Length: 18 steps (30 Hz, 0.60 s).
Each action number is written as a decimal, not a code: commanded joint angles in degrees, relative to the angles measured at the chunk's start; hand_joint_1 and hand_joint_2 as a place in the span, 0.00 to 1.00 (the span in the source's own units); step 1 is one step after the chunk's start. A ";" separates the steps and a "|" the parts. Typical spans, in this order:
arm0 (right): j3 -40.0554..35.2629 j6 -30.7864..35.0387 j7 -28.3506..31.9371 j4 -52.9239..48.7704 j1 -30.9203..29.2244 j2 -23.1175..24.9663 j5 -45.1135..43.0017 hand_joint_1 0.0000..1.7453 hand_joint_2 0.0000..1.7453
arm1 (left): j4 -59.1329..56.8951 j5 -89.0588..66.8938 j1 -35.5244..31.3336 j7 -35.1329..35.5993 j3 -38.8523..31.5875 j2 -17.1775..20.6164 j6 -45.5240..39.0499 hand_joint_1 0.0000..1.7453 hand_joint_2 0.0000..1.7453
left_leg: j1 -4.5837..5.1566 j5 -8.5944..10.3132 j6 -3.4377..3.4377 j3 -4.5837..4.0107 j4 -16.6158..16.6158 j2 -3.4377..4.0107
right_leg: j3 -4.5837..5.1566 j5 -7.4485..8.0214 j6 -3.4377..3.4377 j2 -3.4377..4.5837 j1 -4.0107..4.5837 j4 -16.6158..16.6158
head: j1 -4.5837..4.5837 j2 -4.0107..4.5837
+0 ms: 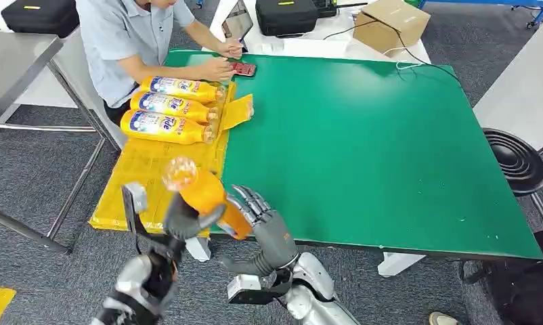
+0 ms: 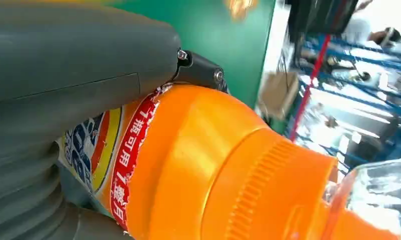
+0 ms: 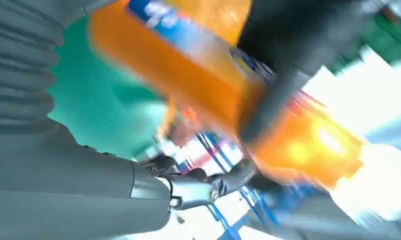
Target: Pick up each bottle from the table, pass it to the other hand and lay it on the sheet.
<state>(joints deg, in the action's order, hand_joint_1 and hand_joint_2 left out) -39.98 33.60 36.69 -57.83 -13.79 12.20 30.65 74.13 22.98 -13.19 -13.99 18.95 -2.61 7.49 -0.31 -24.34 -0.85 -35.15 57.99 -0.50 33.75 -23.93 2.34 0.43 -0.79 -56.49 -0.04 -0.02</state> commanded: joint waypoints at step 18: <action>-5.19 2.03 3.31 -5.44 -2.77 -0.47 -12.53 0.00 0.00 | -46.35 -52.34 -46.21 11.51 20.18 5.12 -5.67 1.00 1.00 | -0.12 0.02 0.09 -0.01 0.13 -0.26 | -0.12 -0.12 -0.09 -0.38 0.11 -0.15 | 0.02 0.00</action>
<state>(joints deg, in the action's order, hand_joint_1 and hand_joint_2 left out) -41.88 36.70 38.99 -64.65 -14.09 12.72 19.34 45.26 -20.58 -45.85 -5.15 25.56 4.90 2.45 -0.32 -24.22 -0.80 -35.31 58.01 -0.52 33.93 -23.89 2.37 0.38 -0.80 -56.60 -0.02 -0.02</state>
